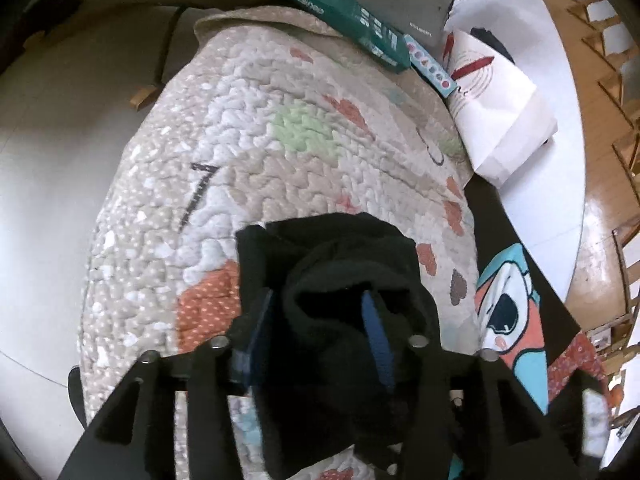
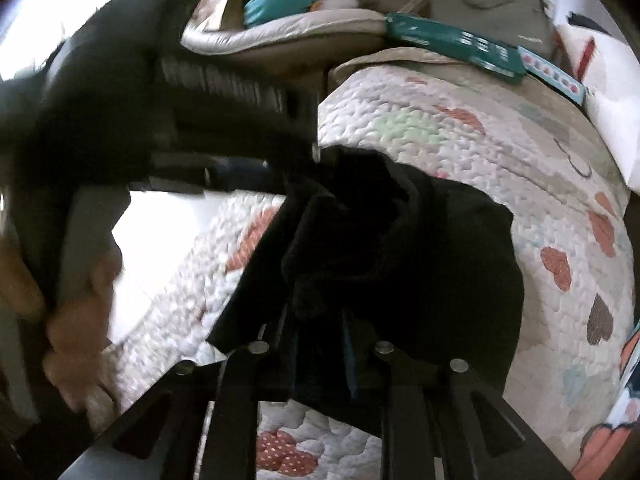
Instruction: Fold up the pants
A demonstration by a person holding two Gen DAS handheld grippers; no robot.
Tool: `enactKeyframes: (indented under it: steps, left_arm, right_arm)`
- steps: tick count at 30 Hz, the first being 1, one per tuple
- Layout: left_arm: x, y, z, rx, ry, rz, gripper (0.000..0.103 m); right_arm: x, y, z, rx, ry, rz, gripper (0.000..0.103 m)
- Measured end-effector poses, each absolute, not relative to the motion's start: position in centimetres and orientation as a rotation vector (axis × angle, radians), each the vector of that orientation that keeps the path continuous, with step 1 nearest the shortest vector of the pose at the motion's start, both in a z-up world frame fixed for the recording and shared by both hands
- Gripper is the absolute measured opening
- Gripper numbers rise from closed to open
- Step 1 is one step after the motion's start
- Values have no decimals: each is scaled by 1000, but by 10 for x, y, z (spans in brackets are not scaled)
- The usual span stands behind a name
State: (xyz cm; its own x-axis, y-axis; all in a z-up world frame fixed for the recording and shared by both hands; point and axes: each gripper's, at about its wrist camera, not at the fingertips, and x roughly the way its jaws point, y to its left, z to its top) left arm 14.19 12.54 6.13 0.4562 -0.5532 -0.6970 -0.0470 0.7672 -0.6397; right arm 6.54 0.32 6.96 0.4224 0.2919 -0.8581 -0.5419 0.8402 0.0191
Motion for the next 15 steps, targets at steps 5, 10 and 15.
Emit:
enactKeyframes:
  steps: [5, 10, 15]
  left_arm:
    - [137, 163, 61, -828, 1008, -333, 59]
    - [132, 180, 62, -873, 977, -269, 59]
    - [125, 154, 87, -751, 905, -328, 59]
  right_arm:
    - [52, 5, 75, -272, 1018, 593, 68]
    - [40, -15, 99, -238, 1002, 629, 68]
    - [51, -55, 112, -223, 962, 475, 68]
